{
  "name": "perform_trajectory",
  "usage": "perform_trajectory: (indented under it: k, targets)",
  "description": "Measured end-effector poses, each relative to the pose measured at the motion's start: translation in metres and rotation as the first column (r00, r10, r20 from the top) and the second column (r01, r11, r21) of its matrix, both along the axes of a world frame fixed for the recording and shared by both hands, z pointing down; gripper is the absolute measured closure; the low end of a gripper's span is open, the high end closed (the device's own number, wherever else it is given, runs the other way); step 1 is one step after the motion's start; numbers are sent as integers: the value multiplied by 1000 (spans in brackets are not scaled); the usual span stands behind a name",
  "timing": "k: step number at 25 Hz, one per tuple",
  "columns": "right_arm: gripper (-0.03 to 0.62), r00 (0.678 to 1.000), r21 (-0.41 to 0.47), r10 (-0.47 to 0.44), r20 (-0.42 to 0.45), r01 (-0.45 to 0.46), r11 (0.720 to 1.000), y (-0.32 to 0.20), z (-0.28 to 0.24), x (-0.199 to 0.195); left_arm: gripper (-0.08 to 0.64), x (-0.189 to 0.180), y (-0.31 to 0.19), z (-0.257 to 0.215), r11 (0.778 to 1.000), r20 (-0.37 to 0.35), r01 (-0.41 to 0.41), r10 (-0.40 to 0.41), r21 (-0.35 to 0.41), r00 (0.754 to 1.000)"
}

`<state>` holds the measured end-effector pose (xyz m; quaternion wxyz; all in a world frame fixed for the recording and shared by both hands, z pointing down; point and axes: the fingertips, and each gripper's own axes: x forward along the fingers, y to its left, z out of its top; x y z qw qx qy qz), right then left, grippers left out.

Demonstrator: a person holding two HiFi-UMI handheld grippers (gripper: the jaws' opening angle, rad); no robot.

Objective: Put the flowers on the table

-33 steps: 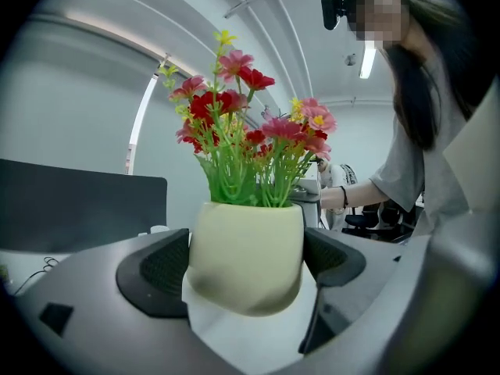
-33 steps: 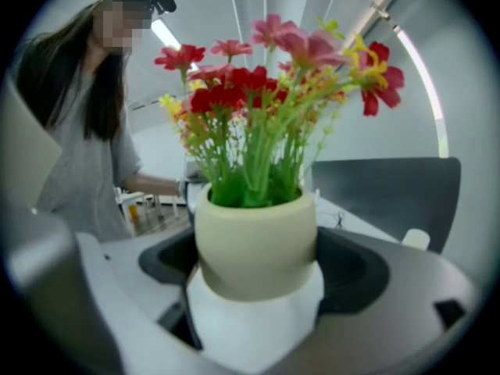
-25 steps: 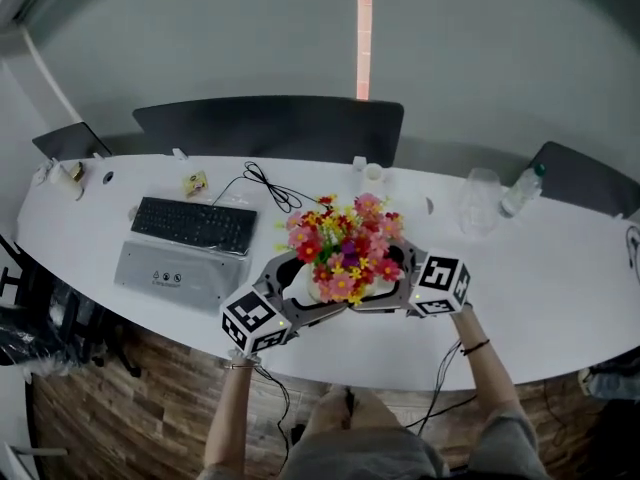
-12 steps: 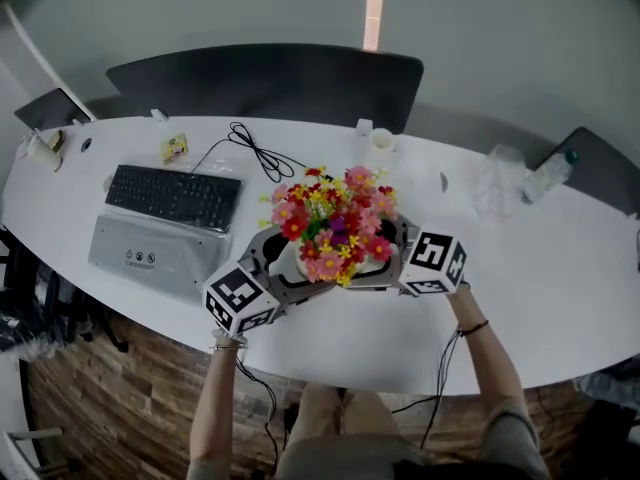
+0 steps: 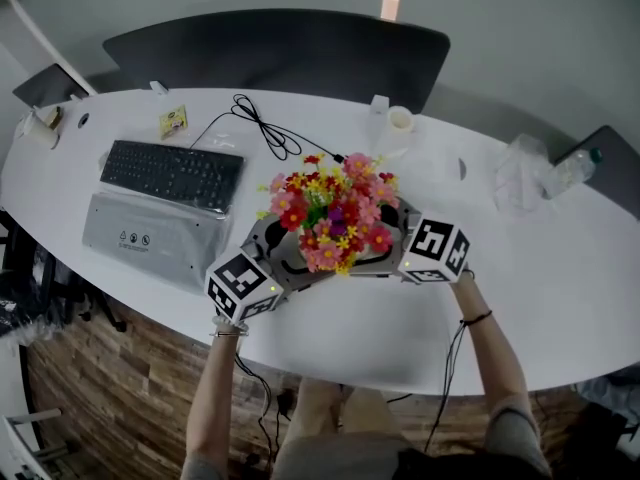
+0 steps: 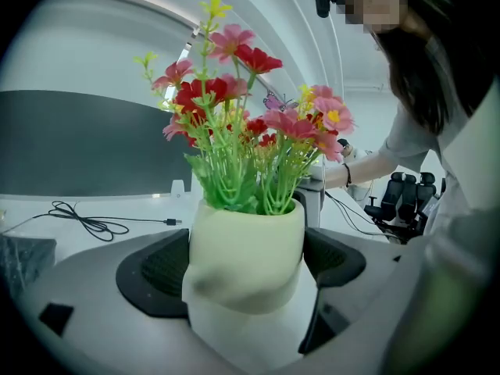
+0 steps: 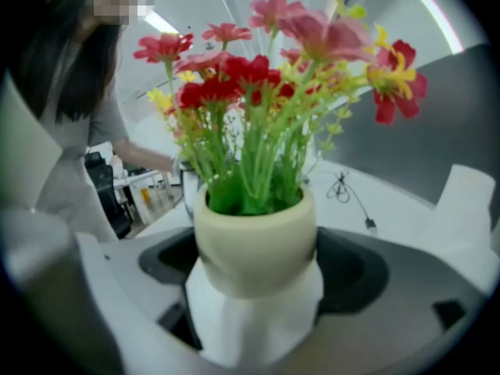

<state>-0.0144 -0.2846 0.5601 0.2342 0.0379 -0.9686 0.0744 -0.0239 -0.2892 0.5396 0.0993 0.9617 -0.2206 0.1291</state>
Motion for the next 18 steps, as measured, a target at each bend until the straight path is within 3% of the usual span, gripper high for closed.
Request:
perform_trajectory:
  k: [18]
  targets:
    - [135,996,36,-6,-88,9,999,-9,25,-6,110,-8,-7,24,1000,77,10,-10,7,997]
